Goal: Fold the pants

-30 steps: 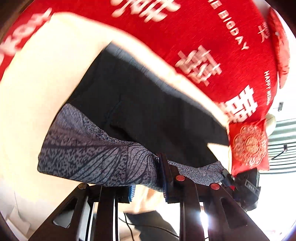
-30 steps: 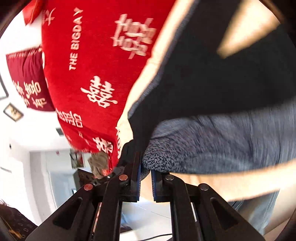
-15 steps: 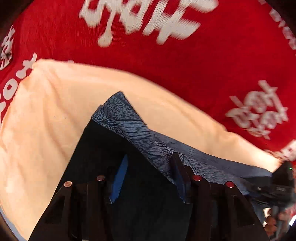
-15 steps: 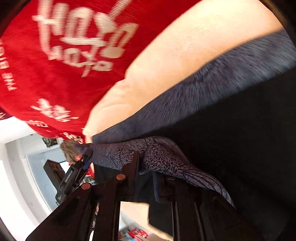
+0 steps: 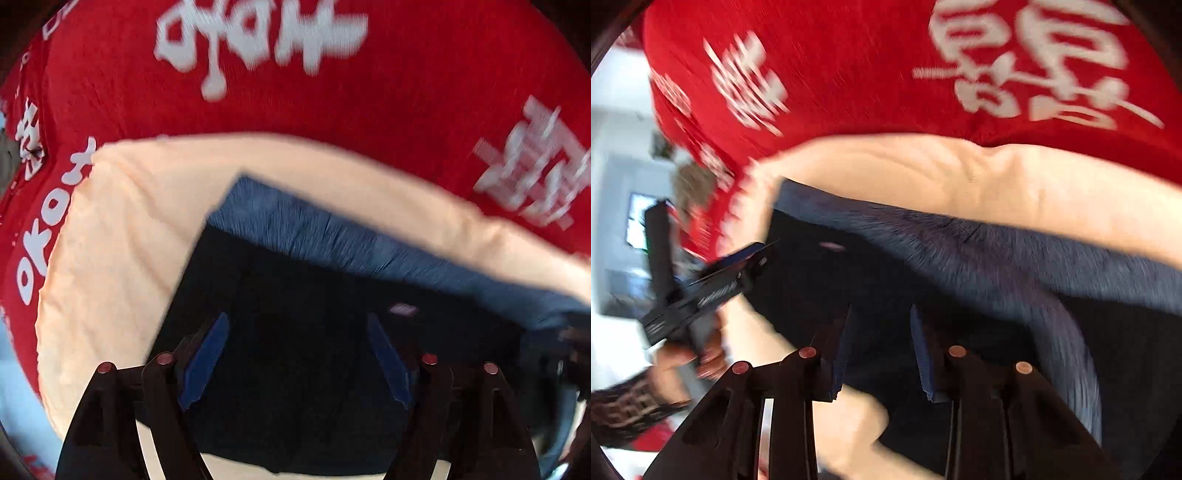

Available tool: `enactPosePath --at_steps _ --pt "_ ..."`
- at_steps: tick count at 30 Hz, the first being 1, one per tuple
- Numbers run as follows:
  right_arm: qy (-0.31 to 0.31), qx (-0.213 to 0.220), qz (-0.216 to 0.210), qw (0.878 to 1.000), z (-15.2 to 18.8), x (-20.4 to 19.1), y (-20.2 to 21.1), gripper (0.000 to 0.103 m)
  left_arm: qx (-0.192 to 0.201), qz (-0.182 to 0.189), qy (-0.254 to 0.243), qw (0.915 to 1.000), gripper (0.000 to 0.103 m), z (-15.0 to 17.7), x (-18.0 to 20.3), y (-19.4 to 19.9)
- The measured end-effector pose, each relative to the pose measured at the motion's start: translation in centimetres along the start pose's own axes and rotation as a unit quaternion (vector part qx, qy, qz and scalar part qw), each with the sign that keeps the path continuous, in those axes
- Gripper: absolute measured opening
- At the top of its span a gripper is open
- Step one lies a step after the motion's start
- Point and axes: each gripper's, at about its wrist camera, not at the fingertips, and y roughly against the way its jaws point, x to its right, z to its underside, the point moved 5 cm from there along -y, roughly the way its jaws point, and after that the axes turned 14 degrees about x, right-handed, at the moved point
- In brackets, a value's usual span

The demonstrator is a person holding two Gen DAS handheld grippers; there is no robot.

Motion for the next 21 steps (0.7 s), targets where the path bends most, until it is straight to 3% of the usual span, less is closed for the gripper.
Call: enactPosePath --at_steps 2,4,6,8,10,13,16,21 --pt "0.012 -0.001 0.027 1.000 -0.6 1.4 -1.6 0.032 0.011 -0.012 -0.002 0.9999 0.081 0.8 -0.1 -0.6" --pt "-0.010 0.008 0.019 1.000 -2.0 2.8 -1.8 0.031 0.018 -0.019 -0.015 0.9996 0.082 1.3 -0.4 -0.2" --pt "-0.040 0.047 0.022 0.998 -3.6 4.1 0.2 0.031 0.010 -0.024 -0.019 0.9995 0.082 1.5 -0.5 0.2" --pt "-0.071 0.080 0.032 0.994 -4.3 5.8 2.7 0.045 -0.003 -0.032 -0.025 0.9992 0.082 1.8 -0.4 0.9" --pt "-0.098 0.104 0.047 0.989 -3.8 7.9 5.4 0.050 -0.009 -0.027 -0.027 0.9992 0.082 2.1 0.1 2.3" --pt "-0.143 0.115 0.027 0.983 -1.1 9.8 9.2 0.051 -0.017 -0.004 -0.040 0.9991 0.082 3.3 2.3 4.8" --pt "-0.165 0.111 0.032 0.980 3.8 11.8 12.9 0.051 -0.035 0.036 -0.065 0.9966 0.082 5.4 5.7 6.7" --pt "-0.220 0.128 0.060 0.965 12.3 13.2 18.4 0.052 -0.070 0.127 -0.120 0.9822 0.082 9.6 12.7 9.7"
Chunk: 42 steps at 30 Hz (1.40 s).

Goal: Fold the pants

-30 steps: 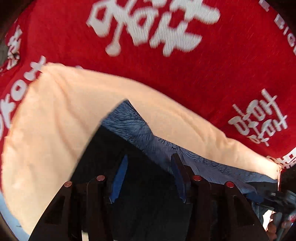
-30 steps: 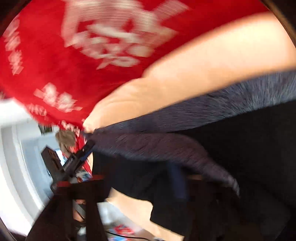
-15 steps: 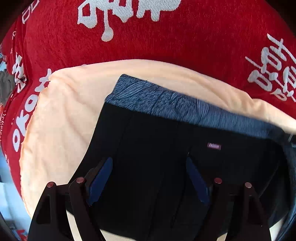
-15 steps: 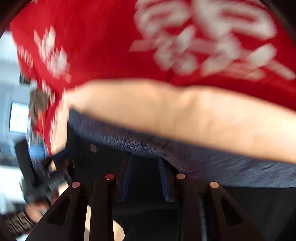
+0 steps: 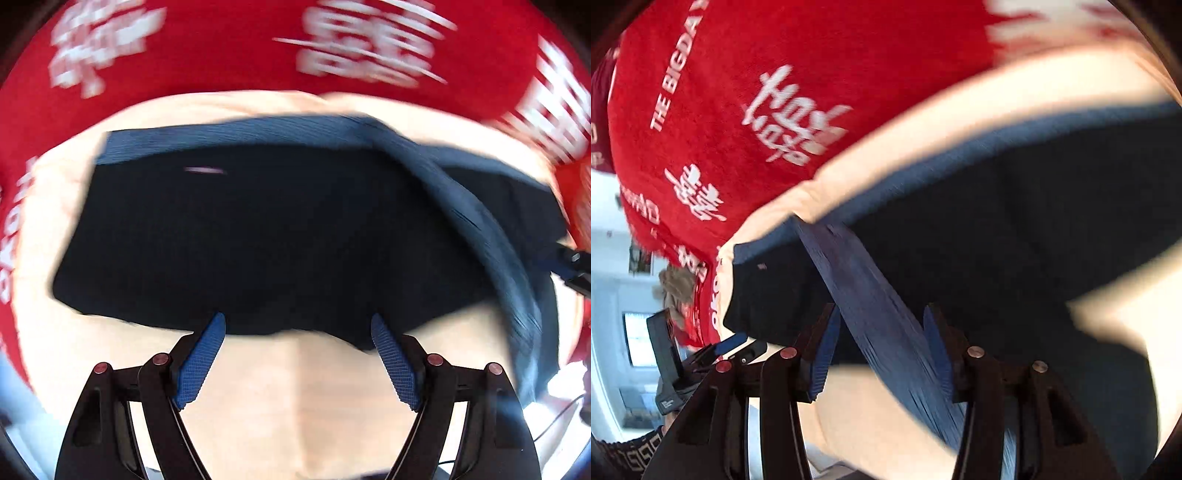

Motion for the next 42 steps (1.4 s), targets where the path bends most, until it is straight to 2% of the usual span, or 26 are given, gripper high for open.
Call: enactPosePath --at_steps 3,5,8,10,12,15,19,22,25,28,30,31,32,33,35,38,42 --pt "-0.059 0.023 0.021 0.998 3.8 4.0 4.7 0.054 -0.001 0.058 -0.051 0.9970 0.082 1.1 5.7 0.3" --pt "-0.091 0.047 0.031 0.994 6.6 6.0 7.5 0.062 -0.010 0.091 -0.070 0.9934 0.082 1.5 8.5 0.0" --pt "-0.135 0.066 0.062 0.987 10.7 9.7 10.8 0.063 -0.022 0.141 -0.077 0.9868 0.082 2.0 12.6 -0.1" --pt "-0.160 0.071 0.094 0.980 13.6 12.4 12.5 0.063 -0.025 0.161 -0.073 0.9840 0.082 2.3 14.7 -0.1" --pt "-0.184 0.078 0.122 0.972 15.7 14.6 13.8 0.063 -0.028 0.170 -0.067 0.9828 0.082 2.5 16.8 -0.3" --pt "-0.225 0.079 0.139 0.961 18.4 17.8 14.8 0.063 -0.029 0.166 -0.073 0.9830 0.082 2.6 18.3 -1.0" --pt "-0.266 0.073 0.108 0.955 20.1 20.9 14.4 0.063 -0.036 0.153 -0.094 0.9830 0.082 3.6 20.6 -2.2" --pt "-0.261 0.072 0.076 0.960 19.6 21.8 14.1 0.063 -0.039 0.152 -0.096 0.9831 0.082 4.1 22.1 -2.5" --pt "-0.235 0.072 0.040 0.968 18.5 21.0 14.5 0.062 -0.054 0.158 -0.087 0.9821 0.082 4.2 23.4 -3.0" --pt "-0.204 0.048 0.020 0.978 18.1 20.1 13.5 0.054 -0.057 0.172 -0.086 0.9798 0.082 4.4 24.4 -3.3" --pt "-0.206 0.031 0.006 0.978 18.2 20.0 12.6 0.033 -0.059 0.165 -0.085 0.9809 0.082 4.5 24.7 -3.5" --pt "-0.207 0.020 0.002 0.978 18.1 19.8 12.2 0.005 -0.057 0.163 -0.086 0.9812 0.082 4.5 24.8 -3.5" --pt "-0.206 0.016 0.001 0.978 18.0 19.6 12.2 0.003 -0.056 0.164 -0.088 0.9808 0.071 4.4 25.1 -3.4" --pt "-0.204 0.018 -0.001 0.979 17.5 19.2 12.4 0.003 -0.057 0.170 -0.089 0.9797 0.048 4.3 25.5 -3.3" --pt "-0.197 0.031 -0.012 0.980 16.3 18.3 13.4 0.003 -0.070 0.181 -0.078 0.9778 0.033 3.8 25.9 -3.2" --pt "-0.172 0.057 -0.031 0.983 12.6 16.6 15.9 0.003 -0.059 0.192 -0.049 0.9783 0.029 1.8 26.2 -1.6" --pt "-0.120 0.104 -0.045 0.986 4.7 15.0 19.3 0.003 -0.012 0.200 -0.040 0.9789 0.029 -2.4 27.9 1.6"
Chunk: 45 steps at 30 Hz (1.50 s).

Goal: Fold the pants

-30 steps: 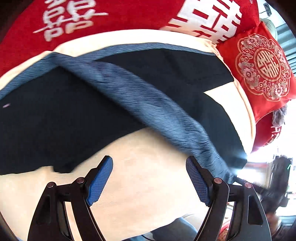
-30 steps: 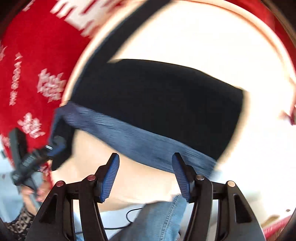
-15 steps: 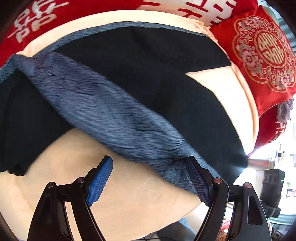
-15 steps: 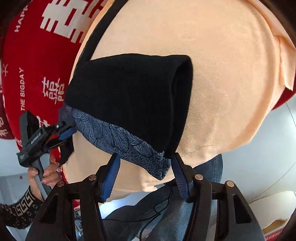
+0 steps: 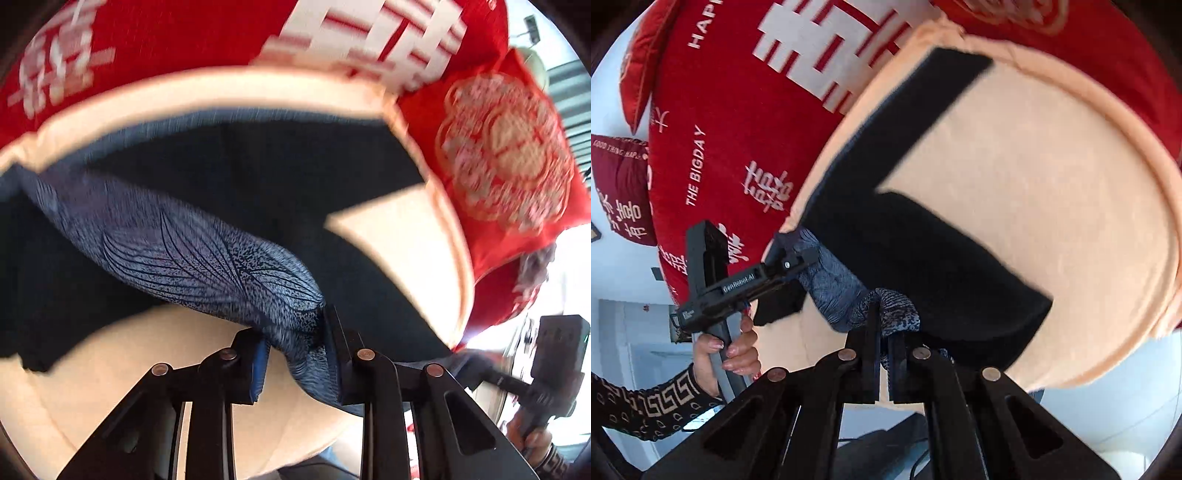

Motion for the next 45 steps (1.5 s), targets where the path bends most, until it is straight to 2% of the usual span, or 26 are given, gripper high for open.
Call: enactPosePath --at_steps 5,8,10,11,12,13,15,16,17,18,19,22,24,25,27,29,31,33,34,35,37,39,41,42,43,45 --pt "0.058 0.038 -0.020 0.997 -12.2 -2.9 -0.7 0.003 0.053 -0.012 -0.007 0.9985 0.029 -7.0 1.5 -0.2" --pt "0.078 0.034 -0.017 0.996 -19.4 -3.1 -3.6 0.003 0.083 -0.044 -0.027 0.9952 0.029 -11.1 1.7 -0.6" --pt "0.096 0.018 0.003 0.995 -22.5 -1.9 -6.0 0.003 0.107 -0.073 -0.043 0.9906 0.030 -13.1 1.9 -0.3" --pt "0.109 0.003 0.020 0.994 -24.2 -1.4 -8.1 0.005 0.117 -0.088 -0.047 0.9882 0.044 -13.6 1.5 0.1" --pt "0.111 -0.006 0.029 0.993 -25.1 -0.9 -9.4 0.007 0.126 -0.104 -0.047 0.9854 0.075 -14.1 1.1 0.2" --pt "0.108 -0.015 0.039 0.993 -26.2 -0.4 -10.9 0.007 0.139 -0.125 -0.045 0.9814 0.084 -14.3 0.5 0.4" --pt "0.107 -0.034 0.072 0.991 -27.1 1.1 -13.5 0.011 0.138 -0.162 -0.043 0.9760 0.084 -13.8 -1.1 0.1" --pt "0.115 -0.037 0.084 0.989 -27.3 1.6 -14.3 0.031 0.121 -0.180 -0.039 0.9755 0.084 -13.1 -2.2 -0.7" --pt "0.128 -0.039 0.094 0.986 -27.5 1.8 -15.1 0.061 0.108 -0.197 -0.032 0.9738 0.084 -12.2 -3.3 -1.5" --pt "0.145 -0.035 0.104 0.983 -27.6 1.7 -15.5 0.073 0.094 -0.218 -0.026 0.9711 0.084 -11.1 -4.7 -2.5" --pt "0.160 -0.026 0.106 0.981 -27.9 1.4 -15.5 0.079 0.072 -0.243 -0.022 0.9672 0.084 -9.7 -6.2 -3.8" --pt "0.180 0.001 0.101 0.978 -28.5 -0.3 -14.0 0.079 0.009 -0.272 0.016 0.9622 0.084 -5.9 -9.5 -6.6" --pt "0.162 0.020 0.097 0.982 -27.7 -0.5 -11.5 0.079 0.036 -0.269 0.039 0.9618 0.086 -5.3 -10.2 -6.4" --pt "0.148 0.021 0.095 0.984 -26.9 -0.1 -10.4 0.079 0.034 -0.272 0.040 0.9608 0.086 -5.3 -10.2 -6.4" --pt "0.104 0.000 0.109 0.989 -23.9 2.2 -9.2 0.076 0.032 -0.280 0.041 0.9587 0.086 -5.5 -10.2 -6.4" --pt "0.062 -0.035 0.139 0.988 -20.9 5.1 -9.2 0.056 0.030 -0.280 0.045 0.9584 0.086 -5.6 -10.2 -6.5" --pt "0.025 -0.057 0.173 0.983 -18.4 8.1 -9.7 0.055 0.028 -0.278 0.043 0.9592 0.086 -5.6 -10.2 -6.7" --pt "-0.005 -0.038 0.174 0.984 -18.5 9.6 -10.7 0.054 0.029 -0.276 0.037 0.9599 0.086 -5.7 -10.4 -6.7" --pt "-0.005 -0.027 0.174 0.984 -19.0 9.9 -11.2 0.040 0.029 -0.277 0.034 0.9599 0.086 -5.7 -10.3 -6.8" --pt "0.000 -0.020 0.174 0.985 -19.8 9.9 -11.6 0.017 0.026 -0.278 0.032 0.9596 0.086 -5.8 -10.2 -6.8" --pt "0.020 -0.003 0.156 0.988 -21.0 8.5 -11.6 0.012 0.019 -0.285 0.033 0.9577 0.086 -6.1 -9.6 -6.5" --pt "0.077 0.017 0.129 0.989 -21.9 5.9 -11.0 0.012 0.036 -0.283 0.029 0.9580 0.086 -7.2 -8.9 -5.7" --pt "0.095 0.008 0.126 0.987 -22.1 5.8 -11.2 0.016 0.056 -0.285 0.020 0.9566 0.086 -8.4 -8.3 -5.2" --pt "0.080 -0.017 0.133 0.988 -22.0 7.0 -11.9 0.018 0.057 -0.286 0.018 0.9564 0.086 -8.8 -8.3 -5.4" --pt "0.058 -0.032 0.144 0.987 -21.8 8.1 -12.1 0.026 0.050 -0.289 0.017 0.9558 0.086 -9.0 -8.5 -5.9" --pt "0.025 -0.034 0.136 0.990 -21.1 8.9 -11.7 0.037 0.035 -0.292 0.024 0.9555 0.086 -9.2 -9.1 -6.9"
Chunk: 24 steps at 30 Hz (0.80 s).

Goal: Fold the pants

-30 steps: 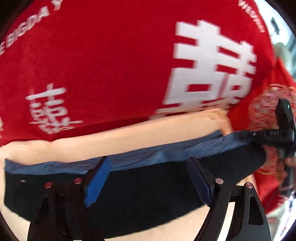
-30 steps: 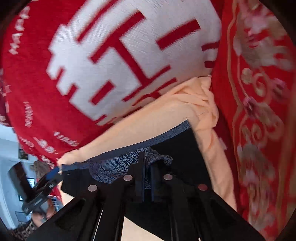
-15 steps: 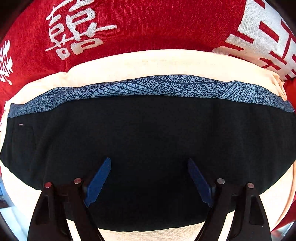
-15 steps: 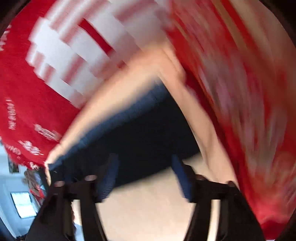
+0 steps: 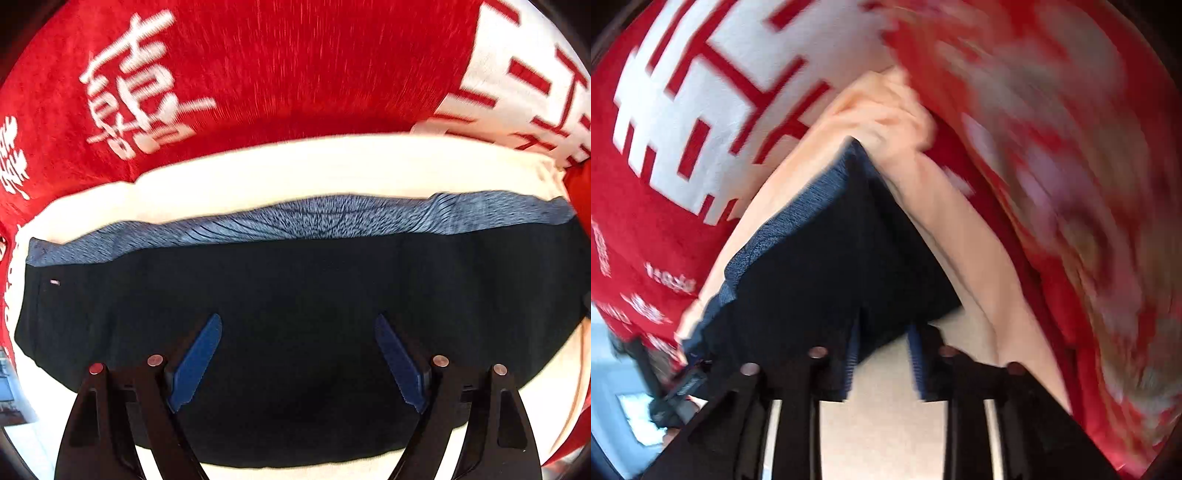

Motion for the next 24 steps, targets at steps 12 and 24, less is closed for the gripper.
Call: enactPosePath --at_steps 12,24 --pt "-0.077 0.084 -0.064 0.991 1.9 0.8 -1.4 0.049 0.009 -0.008 0.015 0.9998 0.094 0.6 0.3 -1.5" --pt "0.038 0.041 0.019 0.998 0.8 0.1 -0.3 0.024 0.010 -0.027 -0.020 0.9994 0.099 1.6 0.6 -1.4"
